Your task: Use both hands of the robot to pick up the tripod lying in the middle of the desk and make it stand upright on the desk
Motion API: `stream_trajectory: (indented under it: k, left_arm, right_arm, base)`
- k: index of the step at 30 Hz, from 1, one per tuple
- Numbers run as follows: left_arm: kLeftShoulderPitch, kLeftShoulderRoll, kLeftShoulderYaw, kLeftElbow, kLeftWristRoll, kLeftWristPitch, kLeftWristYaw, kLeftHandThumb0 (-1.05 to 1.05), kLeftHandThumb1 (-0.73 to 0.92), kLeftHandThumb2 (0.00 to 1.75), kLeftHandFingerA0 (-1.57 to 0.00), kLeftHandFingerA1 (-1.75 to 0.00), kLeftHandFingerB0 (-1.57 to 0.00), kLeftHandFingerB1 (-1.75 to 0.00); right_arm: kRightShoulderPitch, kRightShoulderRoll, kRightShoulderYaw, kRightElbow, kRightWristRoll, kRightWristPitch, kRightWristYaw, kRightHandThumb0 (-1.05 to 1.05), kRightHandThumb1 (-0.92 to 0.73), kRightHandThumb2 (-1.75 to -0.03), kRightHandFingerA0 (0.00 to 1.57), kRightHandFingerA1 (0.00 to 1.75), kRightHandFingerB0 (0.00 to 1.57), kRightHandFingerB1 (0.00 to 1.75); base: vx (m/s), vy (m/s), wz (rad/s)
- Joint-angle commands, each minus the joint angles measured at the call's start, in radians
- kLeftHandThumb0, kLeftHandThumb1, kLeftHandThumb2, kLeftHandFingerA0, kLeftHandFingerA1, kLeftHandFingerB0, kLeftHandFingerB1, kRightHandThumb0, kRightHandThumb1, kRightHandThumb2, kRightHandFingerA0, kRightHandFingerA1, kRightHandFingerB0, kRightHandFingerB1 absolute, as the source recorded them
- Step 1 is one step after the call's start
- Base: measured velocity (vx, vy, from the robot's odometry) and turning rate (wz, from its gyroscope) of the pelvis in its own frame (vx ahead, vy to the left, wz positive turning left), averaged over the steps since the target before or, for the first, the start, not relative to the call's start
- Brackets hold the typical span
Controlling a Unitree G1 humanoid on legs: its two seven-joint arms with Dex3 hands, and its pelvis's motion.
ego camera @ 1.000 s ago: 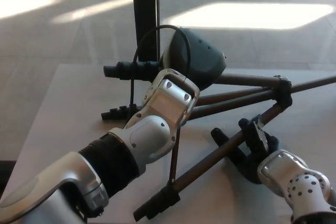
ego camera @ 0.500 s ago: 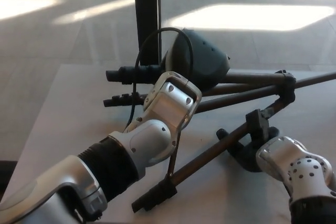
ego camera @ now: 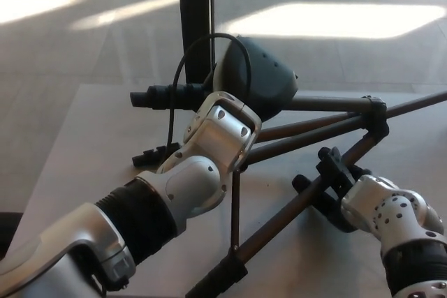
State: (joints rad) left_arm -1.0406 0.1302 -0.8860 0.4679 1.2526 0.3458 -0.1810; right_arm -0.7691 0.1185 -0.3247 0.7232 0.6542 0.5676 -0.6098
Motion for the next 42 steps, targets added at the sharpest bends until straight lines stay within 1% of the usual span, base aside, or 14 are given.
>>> stream_trajectory:
  k: [1,4,11,16,24,25,26,27,29,30,32,35,36,42]
  left_arm:
    - [0.011,0.017,-0.001,-0.008,0.001,-0.06,-0.03,-0.38,0.62,0.65,-0.94,-1.55,-0.83,-1.07]
    - [0.01,0.017,0.008,-0.013,-0.007,-0.065,-0.032,-0.33,0.58,0.69,-0.92,-1.55,-0.82,-0.99]
    - [0.012,0.028,0.0,-0.013,0.024,-0.063,-0.014,-0.41,0.44,0.94,-1.21,-1.33,-0.89,-1.06]
    - [0.002,0.05,0.013,-0.011,0.009,-0.085,-0.027,-0.38,0.64,0.69,-0.93,-1.55,-0.85,-1.11]
    - [-0.02,0.109,0.069,-0.02,-0.026,-0.155,0.004,-0.4,0.47,0.95,-1.2,-1.33,-0.82,-1.0]
    - [-0.022,0.117,0.075,-0.02,-0.029,-0.167,0.023,-0.38,0.61,0.63,-0.93,-1.64,-0.81,-1.02]
    - [-0.027,0.126,0.077,-0.018,-0.024,-0.181,0.041,-0.43,0.46,0.93,-1.22,-1.36,-0.85,-1.1]
    - [-0.031,0.131,0.08,-0.017,-0.021,-0.188,0.044,-0.36,0.63,0.65,-0.91,-1.7,-0.77,-1.32]
    - [-0.041,0.143,0.093,-0.021,-0.031,-0.207,0.046,-0.42,0.46,0.92,-1.22,-1.36,-0.86,-1.08]
    - [-0.048,0.148,0.097,-0.018,-0.028,-0.215,0.053,-0.41,0.46,0.93,-1.21,-1.35,-0.86,-1.06]
    - [-0.057,0.155,0.108,-0.013,-0.024,-0.216,0.063,-0.37,0.59,0.62,-0.92,-1.71,-0.85,-1.03]
    - [-0.062,0.157,0.156,-0.013,-0.066,-0.22,0.061,-0.35,0.41,0.91,-1.19,-1.32,-0.84,-0.92]
    - [-0.061,0.163,0.161,-0.012,-0.062,-0.22,0.076,-0.34,0.43,0.92,-1.19,-1.31,-0.85,-0.95]
    - [-0.019,0.168,0.227,-0.015,-0.108,-0.186,0.094,-0.29,0.58,0.69,-0.9,-1.65,-0.86,-0.85]
  right_arm:
    - [0.002,-0.055,0.002,0.008,-0.057,0.022,0.07,-0.41,-0.75,-0.62,0.97,1.75,0.65,1.65]
    - [0.029,-0.072,0.019,0.012,-0.066,0.009,0.16,-0.46,-0.58,-1.01,1.24,1.39,0.86,1.11]
    - [0.067,-0.087,0.04,-0.047,-0.076,0.012,0.223,-0.32,-0.59,-0.87,1.02,1.75,0.86,1.6]
    - [0.083,-0.108,0.001,-0.091,-0.08,0.029,0.162,-0.37,-0.57,-0.89,1.07,1.75,0.78,1.74]
    - [0.112,-0.118,-0.041,-0.213,-0.109,-0.016,0.136,-0.37,-0.63,-1.03,1.11,1.75,0.92,1.75]
    - [0.109,-0.11,-0.056,-0.214,-0.102,-0.038,0.128,-0.32,-0.55,-1.13,1.1,1.75,0.9,1.75]
    - [0.111,-0.099,-0.071,-0.231,-0.094,-0.046,0.118,-0.33,-0.53,-1.14,1.08,1.75,0.89,1.75]
    - [0.111,-0.093,-0.08,-0.247,-0.091,-0.042,0.112,-0.33,-0.64,-0.96,1.05,1.75,0.84,1.75]
    - [0.108,-0.074,-0.092,-0.27,-0.095,-0.062,0.097,-0.34,-0.7,-0.85,1.04,1.75,0.83,1.75]
    - [0.096,-0.064,-0.114,-0.269,-0.083,-0.064,0.081,-0.47,-0.55,-0.99,1.28,1.46,1.15,1.38]
    - [0.097,-0.05,-0.119,-0.289,-0.085,-0.087,0.096,-0.32,-0.61,-0.99,1.06,1.75,0.87,1.75]
    - [0.092,-0.001,-0.125,-0.309,-0.122,-0.175,0.053,-0.28,-0.5,-1.16,1.05,1.75,0.93,1.66]
    - [0.087,0.013,-0.131,-0.316,-0.126,-0.195,0.035,-0.33,-0.47,-1.16,1.3,1.44,1.18,1.37]
    - [0.113,0.022,-0.019,-0.387,-0.294,-0.326,0.021,-0.26,-0.47,-1.19,1.31,1.46,1.04,1.24]
  base:
    - [0.0,0.0,0.0]
    - [0.0,0.0,0.0]
    - [0.0,0.0,0.0]
    - [0.0,0.0,0.0]
    - [0.0,0.0,0.0]
    - [0.0,0.0,0.0]
    - [0.0,0.0,0.0]
    - [0.0,0.0,0.0]
    - [0.0,0.0,0.0]
    - [0.0,0.0,0.0]
    - [0.0,0.0,0.0]
    - [0.0,0.0,0.0]
    - [0.0,0.0,0.0]
    - [0.0,0.0,0.0]
